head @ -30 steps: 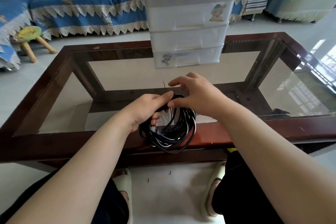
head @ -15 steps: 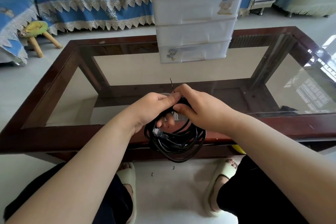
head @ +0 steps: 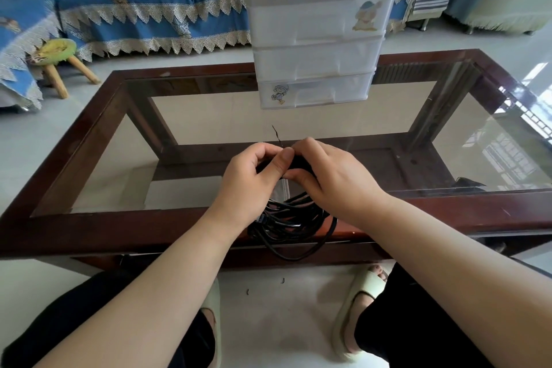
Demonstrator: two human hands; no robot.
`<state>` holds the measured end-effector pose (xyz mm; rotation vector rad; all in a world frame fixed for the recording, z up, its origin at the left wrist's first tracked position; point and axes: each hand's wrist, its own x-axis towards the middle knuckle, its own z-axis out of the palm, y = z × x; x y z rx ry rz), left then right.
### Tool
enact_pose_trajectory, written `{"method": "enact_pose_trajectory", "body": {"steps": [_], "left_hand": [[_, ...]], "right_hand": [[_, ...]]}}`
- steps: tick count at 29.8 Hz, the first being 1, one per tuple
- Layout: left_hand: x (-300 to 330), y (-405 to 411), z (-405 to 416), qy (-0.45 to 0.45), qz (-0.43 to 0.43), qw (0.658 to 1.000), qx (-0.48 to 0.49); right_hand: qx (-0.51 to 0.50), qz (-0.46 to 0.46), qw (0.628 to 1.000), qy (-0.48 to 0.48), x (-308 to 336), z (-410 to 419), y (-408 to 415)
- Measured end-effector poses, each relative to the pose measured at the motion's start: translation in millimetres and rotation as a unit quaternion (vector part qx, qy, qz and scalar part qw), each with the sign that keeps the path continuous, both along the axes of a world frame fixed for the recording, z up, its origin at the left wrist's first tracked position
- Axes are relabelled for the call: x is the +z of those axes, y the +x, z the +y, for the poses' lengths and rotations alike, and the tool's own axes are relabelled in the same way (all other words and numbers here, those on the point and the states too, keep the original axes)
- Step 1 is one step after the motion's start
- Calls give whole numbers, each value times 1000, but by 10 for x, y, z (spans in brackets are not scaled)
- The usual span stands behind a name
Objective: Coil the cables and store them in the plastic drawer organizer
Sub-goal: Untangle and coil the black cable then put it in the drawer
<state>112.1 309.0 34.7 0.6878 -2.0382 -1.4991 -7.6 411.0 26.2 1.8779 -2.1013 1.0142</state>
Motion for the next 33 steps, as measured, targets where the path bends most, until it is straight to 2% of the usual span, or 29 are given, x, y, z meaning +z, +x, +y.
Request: {"method": "enact_pose_trajectory", "body": {"steps": [3, 8, 15, 22, 28, 33], "left_hand": [[-17, 20, 2, -5, 21, 1000, 3], [-33, 38, 46, 44, 46, 998, 18], [12, 41, 69, -14, 45, 998, 49], [38, 69, 95, -7, 62, 997, 51], [23, 72, 131, 32, 112, 992, 47], [43, 32, 78, 121, 125, 984, 31]], "right_hand": [[2, -19, 1000, -20, -11, -1, -1], [19, 21, 999, -15, -41, -12, -29], [-31, 56, 996, -69, -92, -36, 40], [-5, 110, 990, -91, -32, -70, -20], [0, 114, 988, -103, -40, -81, -41], [-8, 135, 985, -109, -61, -66, -50]]}}
